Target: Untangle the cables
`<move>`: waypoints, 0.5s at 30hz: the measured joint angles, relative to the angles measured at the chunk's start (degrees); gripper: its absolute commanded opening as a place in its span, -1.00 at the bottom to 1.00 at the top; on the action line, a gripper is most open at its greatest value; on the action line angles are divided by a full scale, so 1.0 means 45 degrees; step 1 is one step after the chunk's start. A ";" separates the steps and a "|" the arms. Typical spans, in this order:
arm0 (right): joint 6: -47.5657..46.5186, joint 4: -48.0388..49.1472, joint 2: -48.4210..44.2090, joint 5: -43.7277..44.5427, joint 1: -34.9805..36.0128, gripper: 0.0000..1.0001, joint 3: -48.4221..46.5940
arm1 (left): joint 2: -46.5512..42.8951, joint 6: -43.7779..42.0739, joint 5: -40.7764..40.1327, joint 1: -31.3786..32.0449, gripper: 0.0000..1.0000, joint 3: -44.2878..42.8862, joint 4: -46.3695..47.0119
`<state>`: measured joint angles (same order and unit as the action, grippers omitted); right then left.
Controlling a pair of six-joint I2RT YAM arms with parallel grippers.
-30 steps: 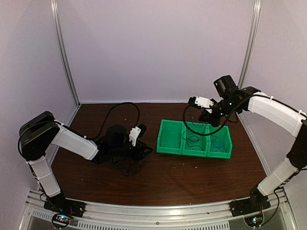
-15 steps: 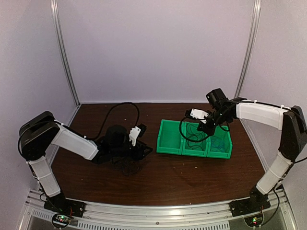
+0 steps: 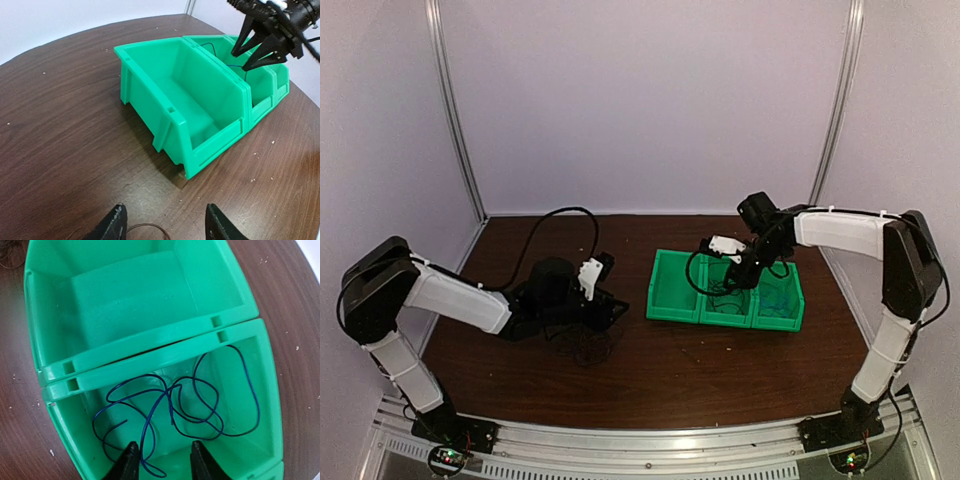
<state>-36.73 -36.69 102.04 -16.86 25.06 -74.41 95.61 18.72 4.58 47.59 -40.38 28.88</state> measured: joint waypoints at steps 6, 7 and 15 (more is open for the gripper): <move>-0.0097 -0.1336 -0.1185 0.0146 0.0597 -0.05 -0.1496 | -0.1098 0.0447 -0.1307 -0.0466 0.24 0.0073 -0.1321; -0.0117 -0.1491 -0.1302 0.0199 0.0928 -0.05 -0.1729 | -0.1292 0.0539 -0.1511 -0.0622 0.24 0.0102 -0.1574; 0.0466 -0.1195 -0.0180 -0.1098 0.3657 -0.15 -0.3308 | -0.3172 0.1739 -0.2195 -0.2259 0.23 0.1404 -0.2555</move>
<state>-34.63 -42.06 101.23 -21.80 41.52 -89.30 81.34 26.55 -5.30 37.43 -34.06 17.39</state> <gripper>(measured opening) 0.447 0.622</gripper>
